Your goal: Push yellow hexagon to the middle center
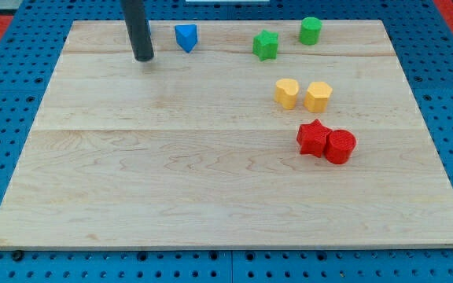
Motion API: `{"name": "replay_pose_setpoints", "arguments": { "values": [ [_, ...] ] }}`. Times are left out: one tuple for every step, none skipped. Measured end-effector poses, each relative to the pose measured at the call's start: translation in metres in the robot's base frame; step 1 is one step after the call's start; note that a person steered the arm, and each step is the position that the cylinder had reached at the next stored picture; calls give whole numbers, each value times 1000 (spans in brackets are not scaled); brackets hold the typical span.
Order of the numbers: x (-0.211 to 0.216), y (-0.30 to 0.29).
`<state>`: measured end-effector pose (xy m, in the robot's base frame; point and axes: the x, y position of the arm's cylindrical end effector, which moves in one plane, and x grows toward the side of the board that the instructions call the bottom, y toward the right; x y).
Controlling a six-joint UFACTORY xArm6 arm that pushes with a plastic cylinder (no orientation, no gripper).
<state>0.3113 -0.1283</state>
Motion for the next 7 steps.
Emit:
{"name": "replay_pose_setpoints", "arguments": {
  "values": [
    [28, 60],
    [23, 129],
    [7, 182],
    [19, 242],
    [19, 316],
    [58, 363],
    [87, 352]
  ]
}}
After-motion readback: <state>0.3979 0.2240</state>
